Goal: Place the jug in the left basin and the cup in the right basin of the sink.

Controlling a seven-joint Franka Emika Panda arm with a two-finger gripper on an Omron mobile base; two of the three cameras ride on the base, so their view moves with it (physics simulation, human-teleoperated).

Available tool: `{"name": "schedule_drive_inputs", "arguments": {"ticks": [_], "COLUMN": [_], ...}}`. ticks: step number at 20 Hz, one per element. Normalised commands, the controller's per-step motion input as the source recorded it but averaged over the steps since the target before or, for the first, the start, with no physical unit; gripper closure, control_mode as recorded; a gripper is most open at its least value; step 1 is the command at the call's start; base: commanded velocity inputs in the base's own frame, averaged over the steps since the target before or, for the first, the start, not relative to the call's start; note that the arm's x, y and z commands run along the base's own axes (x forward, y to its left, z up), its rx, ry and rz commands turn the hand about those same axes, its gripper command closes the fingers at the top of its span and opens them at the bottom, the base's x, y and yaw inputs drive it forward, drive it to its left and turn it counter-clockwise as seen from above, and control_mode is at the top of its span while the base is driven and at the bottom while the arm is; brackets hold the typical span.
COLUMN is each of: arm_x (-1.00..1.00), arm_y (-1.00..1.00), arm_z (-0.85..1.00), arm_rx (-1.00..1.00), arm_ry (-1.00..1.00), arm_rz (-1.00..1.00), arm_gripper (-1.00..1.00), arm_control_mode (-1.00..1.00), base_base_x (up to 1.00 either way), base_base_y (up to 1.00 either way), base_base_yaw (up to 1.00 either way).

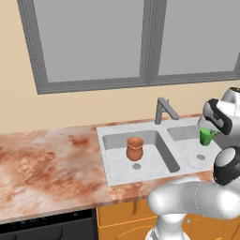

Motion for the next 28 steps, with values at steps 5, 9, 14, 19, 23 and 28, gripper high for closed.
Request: {"name": "schedule_drive_inputs", "arguments": {"ticks": [5, 9, 14, 19, 23, 28], "arm_x": [0.20, 0.13, 0.19, 0.22, 0.24, 0.21], "arm_y": [0.00, 0.00, 0.00, -0.05, -0.09, -0.11], "arm_z": [-0.26, -0.27, -0.20, -0.23, -0.16, -0.08], "arm_rx": [0.00, 0.01, 0.03, 0.03, 0.08, 0.12], "arm_ry": [0.03, 0.06, 0.05, 0.01, 0.01, 0.02], "arm_rz": [0.00, 0.00, 0.00, 0.00, 0.00, 0.00], "arm_gripper": [1.00, 1.00, 1.00, 1.00, 1.00, 1.00], "arm_control_mode": [-1.00, -1.00, -1.00, -1.00, -1.00, -1.00], "base_base_x": [0.00, 0.00, 0.00, 0.00, 0.00, 0.00], "base_base_y": [0.00, 0.00, 0.00, 0.00, 0.00, 0.00], "base_base_yaw": [0.00, 0.00, 0.00, 0.00, 0.00, 0.00]}}
